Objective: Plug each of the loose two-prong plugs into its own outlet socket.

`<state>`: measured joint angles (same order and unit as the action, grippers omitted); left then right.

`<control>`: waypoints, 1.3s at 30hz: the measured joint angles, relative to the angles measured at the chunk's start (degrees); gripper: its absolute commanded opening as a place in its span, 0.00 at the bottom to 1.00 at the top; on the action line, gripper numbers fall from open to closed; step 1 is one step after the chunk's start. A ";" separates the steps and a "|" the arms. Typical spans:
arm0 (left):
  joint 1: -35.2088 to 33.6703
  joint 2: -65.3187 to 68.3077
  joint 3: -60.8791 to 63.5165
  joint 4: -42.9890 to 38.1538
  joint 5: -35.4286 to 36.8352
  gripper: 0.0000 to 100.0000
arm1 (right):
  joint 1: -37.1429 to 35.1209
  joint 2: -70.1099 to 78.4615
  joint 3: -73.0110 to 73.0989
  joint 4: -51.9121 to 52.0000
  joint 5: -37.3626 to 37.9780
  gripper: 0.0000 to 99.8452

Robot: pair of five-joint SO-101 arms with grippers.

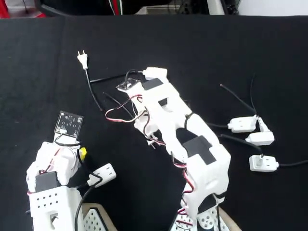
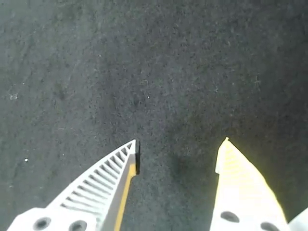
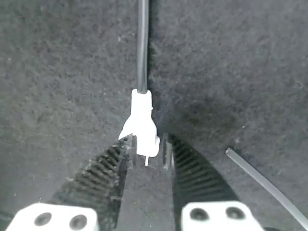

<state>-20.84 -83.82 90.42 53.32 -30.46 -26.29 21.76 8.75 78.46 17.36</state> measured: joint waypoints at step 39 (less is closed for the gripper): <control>0.00 0.00 0.00 0.00 0.00 0.27 | -9.49 4.40 0.18 -0.35 -8.88 0.13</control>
<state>-20.84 -83.82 90.42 53.32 -30.46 -35.78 26.15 8.92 78.11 8.48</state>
